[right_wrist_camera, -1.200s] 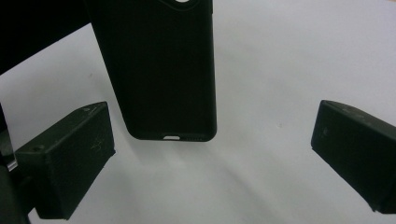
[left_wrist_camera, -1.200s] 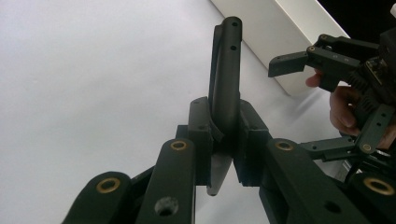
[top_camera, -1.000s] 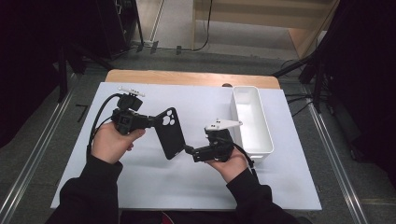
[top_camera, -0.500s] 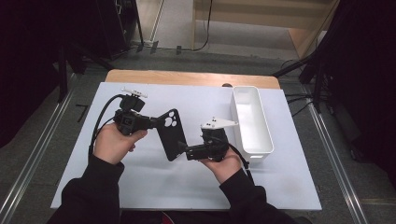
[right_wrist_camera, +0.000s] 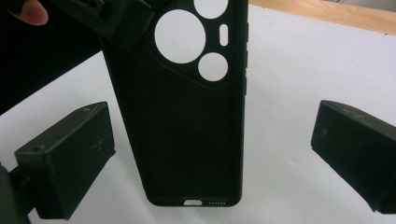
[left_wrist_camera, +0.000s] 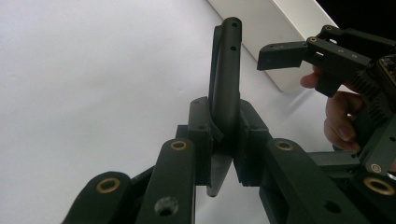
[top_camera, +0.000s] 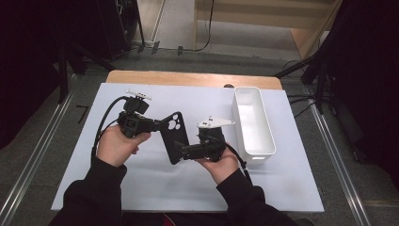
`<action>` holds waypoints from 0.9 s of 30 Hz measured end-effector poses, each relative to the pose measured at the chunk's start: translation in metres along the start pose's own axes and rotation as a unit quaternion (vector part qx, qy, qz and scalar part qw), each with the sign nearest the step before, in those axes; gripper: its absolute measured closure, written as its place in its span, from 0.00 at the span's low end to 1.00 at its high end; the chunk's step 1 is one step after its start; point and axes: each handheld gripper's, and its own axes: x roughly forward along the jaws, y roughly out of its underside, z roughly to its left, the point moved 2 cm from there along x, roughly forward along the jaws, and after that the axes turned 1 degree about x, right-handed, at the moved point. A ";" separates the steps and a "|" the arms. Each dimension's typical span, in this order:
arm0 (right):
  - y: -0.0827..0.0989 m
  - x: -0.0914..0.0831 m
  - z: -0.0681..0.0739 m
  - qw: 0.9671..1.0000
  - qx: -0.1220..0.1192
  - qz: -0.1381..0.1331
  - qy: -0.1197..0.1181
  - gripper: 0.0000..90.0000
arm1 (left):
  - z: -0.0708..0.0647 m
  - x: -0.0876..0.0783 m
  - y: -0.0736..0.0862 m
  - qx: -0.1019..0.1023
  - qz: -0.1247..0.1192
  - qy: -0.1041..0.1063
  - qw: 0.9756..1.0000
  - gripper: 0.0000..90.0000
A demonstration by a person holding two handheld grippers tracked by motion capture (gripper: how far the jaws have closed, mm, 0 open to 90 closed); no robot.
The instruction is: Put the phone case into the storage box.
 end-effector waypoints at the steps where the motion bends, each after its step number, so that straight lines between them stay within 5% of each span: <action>1: 0.000 0.001 0.001 1.000 0.002 -0.001 0.000 0.00 | -0.001 0.000 0.000 0.000 0.000 0.000 1.000 0.87; 27: -0.009 0.020 0.012 1.000 0.001 -0.002 0.003 0.00 | -0.012 0.009 0.000 0.004 0.004 0.011 1.000 0.87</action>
